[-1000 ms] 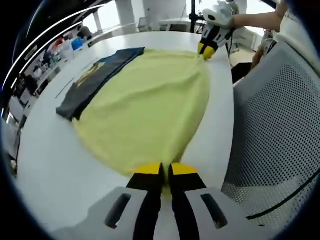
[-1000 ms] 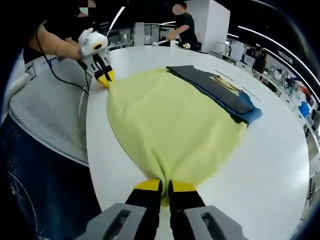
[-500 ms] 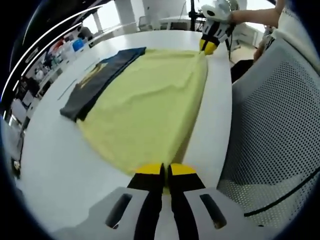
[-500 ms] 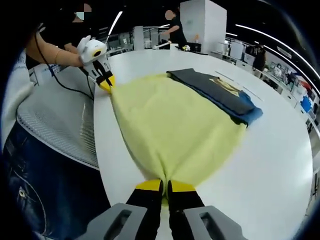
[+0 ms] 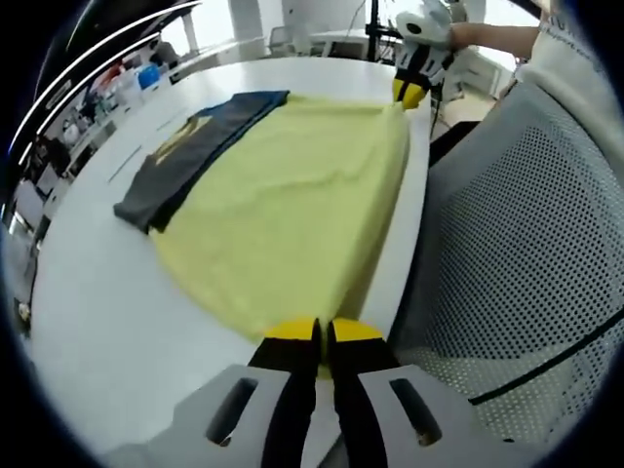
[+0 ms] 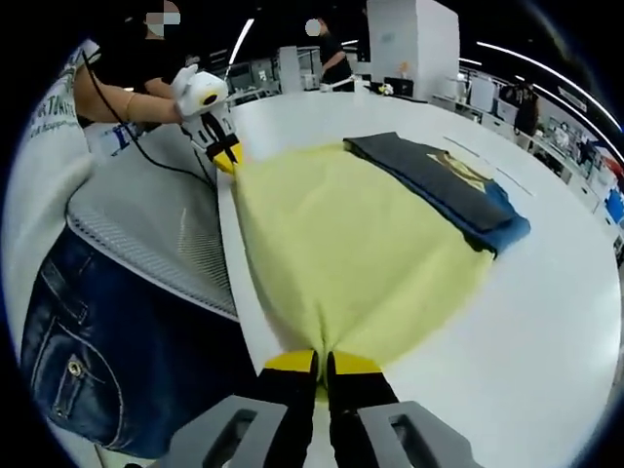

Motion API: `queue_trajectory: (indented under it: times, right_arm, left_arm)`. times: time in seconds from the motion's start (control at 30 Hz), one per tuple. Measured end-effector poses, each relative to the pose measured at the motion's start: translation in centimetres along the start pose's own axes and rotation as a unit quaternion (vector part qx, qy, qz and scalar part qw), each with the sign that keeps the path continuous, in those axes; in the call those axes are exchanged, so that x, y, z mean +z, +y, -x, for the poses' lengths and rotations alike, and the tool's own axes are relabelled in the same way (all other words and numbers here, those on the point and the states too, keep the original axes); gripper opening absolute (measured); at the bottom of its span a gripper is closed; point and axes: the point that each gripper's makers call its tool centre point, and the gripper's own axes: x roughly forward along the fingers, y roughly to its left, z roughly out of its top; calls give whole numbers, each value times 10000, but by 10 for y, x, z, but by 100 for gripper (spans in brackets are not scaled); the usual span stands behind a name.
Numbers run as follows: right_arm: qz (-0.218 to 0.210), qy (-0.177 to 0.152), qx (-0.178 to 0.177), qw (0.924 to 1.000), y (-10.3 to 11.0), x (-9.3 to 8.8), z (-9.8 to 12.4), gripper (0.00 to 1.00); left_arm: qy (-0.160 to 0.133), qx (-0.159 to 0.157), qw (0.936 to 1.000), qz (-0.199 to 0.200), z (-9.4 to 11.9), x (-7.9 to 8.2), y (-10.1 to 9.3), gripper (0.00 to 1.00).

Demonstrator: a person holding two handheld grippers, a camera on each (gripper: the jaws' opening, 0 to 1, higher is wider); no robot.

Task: Fold the garment on the visible template until the final outline fits inside the template.

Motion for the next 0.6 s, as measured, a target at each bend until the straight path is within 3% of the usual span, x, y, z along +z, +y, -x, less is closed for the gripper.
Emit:
queue_trajectory:
  times: [0.6]
  right_arm:
    - [5, 86, 313, 9995, 16, -5, 14, 0]
  left_arm:
    - [59, -237, 9996, 125, 9, -2, -25, 1]
